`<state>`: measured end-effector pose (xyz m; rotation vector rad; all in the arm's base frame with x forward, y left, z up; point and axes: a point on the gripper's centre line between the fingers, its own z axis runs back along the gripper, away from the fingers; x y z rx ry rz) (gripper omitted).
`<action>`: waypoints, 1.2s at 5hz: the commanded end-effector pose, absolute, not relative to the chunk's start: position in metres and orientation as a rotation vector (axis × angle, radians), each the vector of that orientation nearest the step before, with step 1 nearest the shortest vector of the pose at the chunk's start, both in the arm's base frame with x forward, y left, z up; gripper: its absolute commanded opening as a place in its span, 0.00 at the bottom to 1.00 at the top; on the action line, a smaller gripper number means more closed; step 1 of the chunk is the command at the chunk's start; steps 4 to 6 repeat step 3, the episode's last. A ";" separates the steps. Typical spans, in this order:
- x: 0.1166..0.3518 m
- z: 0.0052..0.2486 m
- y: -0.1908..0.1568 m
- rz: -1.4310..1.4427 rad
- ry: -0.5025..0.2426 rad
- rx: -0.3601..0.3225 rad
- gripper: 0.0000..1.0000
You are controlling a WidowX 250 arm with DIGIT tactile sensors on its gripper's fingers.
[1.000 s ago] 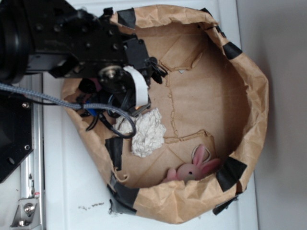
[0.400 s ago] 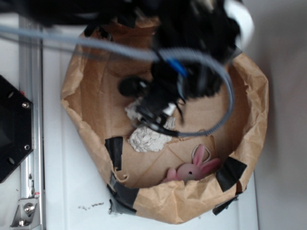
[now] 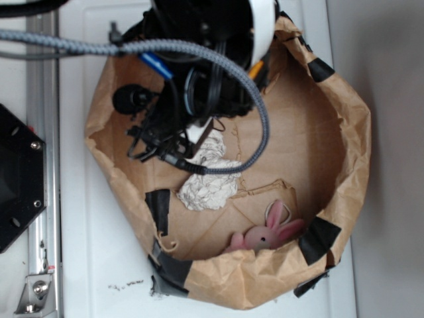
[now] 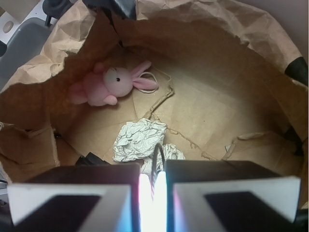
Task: Grab the silver keys.
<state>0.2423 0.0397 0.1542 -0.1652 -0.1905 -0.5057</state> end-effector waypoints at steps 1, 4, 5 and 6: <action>0.260 0.163 0.033 -0.381 -0.120 -0.041 0.00; 0.276 0.145 0.021 -0.303 -0.152 0.025 0.00; 0.276 0.145 0.021 -0.303 -0.152 0.025 0.00; 0.276 0.145 0.021 -0.303 -0.152 0.025 0.00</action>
